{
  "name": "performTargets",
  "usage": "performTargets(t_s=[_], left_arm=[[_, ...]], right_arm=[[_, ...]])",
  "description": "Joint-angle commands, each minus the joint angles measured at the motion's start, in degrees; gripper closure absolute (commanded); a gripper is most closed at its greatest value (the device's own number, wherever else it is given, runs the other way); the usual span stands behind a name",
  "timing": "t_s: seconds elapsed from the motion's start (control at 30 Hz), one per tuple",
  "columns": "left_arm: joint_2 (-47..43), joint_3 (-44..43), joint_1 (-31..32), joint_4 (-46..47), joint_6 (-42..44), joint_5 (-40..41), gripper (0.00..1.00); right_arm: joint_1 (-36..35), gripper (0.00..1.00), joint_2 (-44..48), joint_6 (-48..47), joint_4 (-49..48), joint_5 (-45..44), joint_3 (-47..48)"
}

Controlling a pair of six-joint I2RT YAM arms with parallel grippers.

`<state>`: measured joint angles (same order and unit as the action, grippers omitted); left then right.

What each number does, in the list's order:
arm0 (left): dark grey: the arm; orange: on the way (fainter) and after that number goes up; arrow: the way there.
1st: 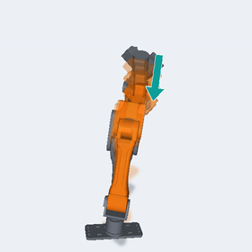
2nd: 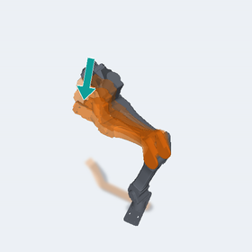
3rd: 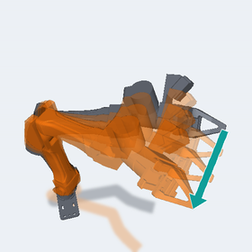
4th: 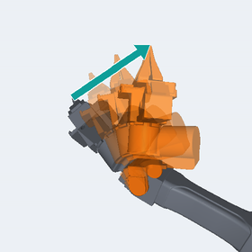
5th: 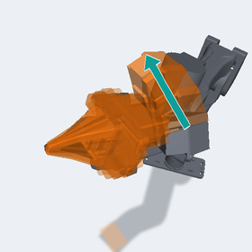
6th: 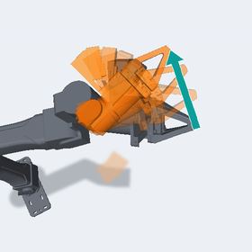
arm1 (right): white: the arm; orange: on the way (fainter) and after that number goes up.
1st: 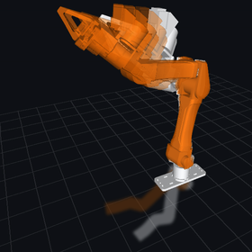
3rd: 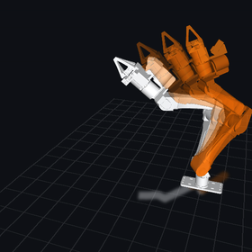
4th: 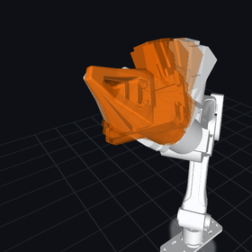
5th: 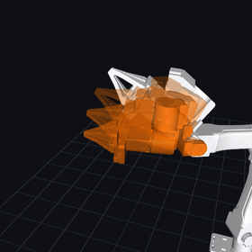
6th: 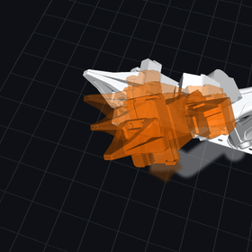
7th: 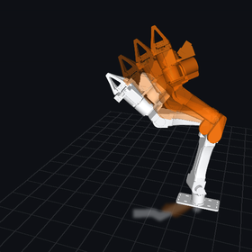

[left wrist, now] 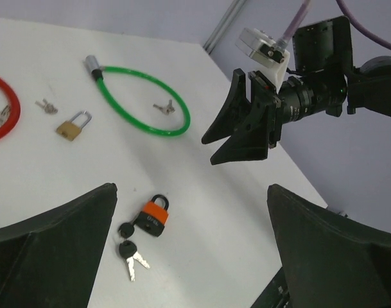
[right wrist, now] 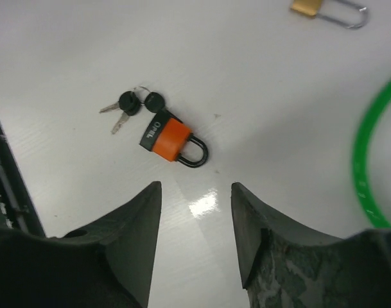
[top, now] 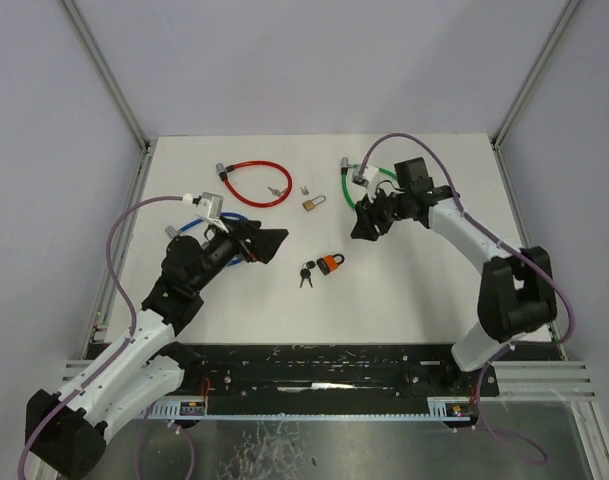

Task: Lock with the key
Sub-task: Reset both arms

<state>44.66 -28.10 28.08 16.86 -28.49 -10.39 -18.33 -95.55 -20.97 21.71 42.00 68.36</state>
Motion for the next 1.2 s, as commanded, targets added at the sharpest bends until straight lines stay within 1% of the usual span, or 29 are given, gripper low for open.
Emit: performTargets(t_s=[0.0, 0.03, 0.07, 0.13, 0.17, 0.2, 0.23, 0.3, 0.33, 0.4, 0.43, 0.5, 0.57, 0.63, 0.73, 0.97, 1.17], left_arm=[[-1.8, -7.8, -0.4, -4.0, 2.3, -2.1, 0.0], [-1.8, -9.5, -0.3, -5.3, 3.2, -2.0, 0.0], [-1.7, -11.4, -0.4, -6.2, 3.9, -1.8, 0.0], [-1.6, -14.6, -0.4, -7.6, 4.9, -1.7, 0.0], [-1.5, -16.3, -0.3, -8.2, 5.3, -1.6, 0.0], [-1.4, -17.8, -0.4, -8.9, 5.9, -1.4, 0.0], [-1.1, -19.5, -0.4, -9.9, 6.6, -0.8, 0.0], [-0.4, -23.4, -0.4, -12.7, 8.4, 1.0, 0.0], [0.1, -25.6, -0.4, -14.2, 9.1, 1.8, 0.0], [1.3, -30.0, -0.3, -18.0, 10.6, 3.5, 0.0], [2.0, -31.9, -0.3, -19.9, 11.4, 4.4, 0.0], [3.0, -35.8, -0.3, -23.2, 12.3, 6.0, 0.0], [3.5, -37.8, -0.3, -25.2, 12.7, 6.8, 0.0], [4.2, -39.6, -0.4, -26.4, 12.8, 6.8, 0.0], [5.7, -42.7, -0.4, -28.7, 12.9, 6.6, 0.0], [7.3, -48.2, -0.4, -32.3, 13.9, 8.0, 0.0], [7.2, -48.7, -0.4, -32.5, 14.5, 9.2, 0.0]], right_arm=[[0.8, 0.44, 11.0, -9.8, 2.7, -8.3, 3.6], [0.9, 0.39, 13.4, -11.1, 2.1, -10.7, 3.5], [1.1, 0.31, 15.5, -12.3, 2.0, -12.6, 3.6], [2.5, 0.19, 17.3, -13.2, 4.4, -14.6, 6.6], [4.0, 0.13, 17.5, -13.0, 6.0, -13.6, 8.7], [5.8, 0.05, 17.9, -12.0, 6.9, -12.1, 10.7], [7.6, 0.0, 18.3, -10.9, 7.4, -9.9, 12.4], [11.1, 0.0, 18.8, -6.9, 8.2, -6.2, 16.3], [11.5, 0.0, 18.9, -3.1, 7.5, -7.6, 18.0], [11.6, 0.0, 19.2, 6.2, 6.3, -15.4, 21.5], [11.6, 0.0, 19.3, 8.4, 7.2, -19.0, 23.4], [11.6, 0.0, 20.4, 9.9, 7.9, -23.3, 25.6], [11.6, 0.0, 21.3, 9.2, 9.1, -25.3, 26.0], [11.6, 0.0, 22.1, 7.3, 10.6, -24.2, 27.9], [11.6, 0.0, 22.5, 7.8, 11.6, -22.4, 29.7], [11.6, 0.0, 24.1, 17.7, 9.5, -25.6, 31.0], [11.6, 0.0, 24.7, 17.7, 11.4, -26.1, 33.6]])
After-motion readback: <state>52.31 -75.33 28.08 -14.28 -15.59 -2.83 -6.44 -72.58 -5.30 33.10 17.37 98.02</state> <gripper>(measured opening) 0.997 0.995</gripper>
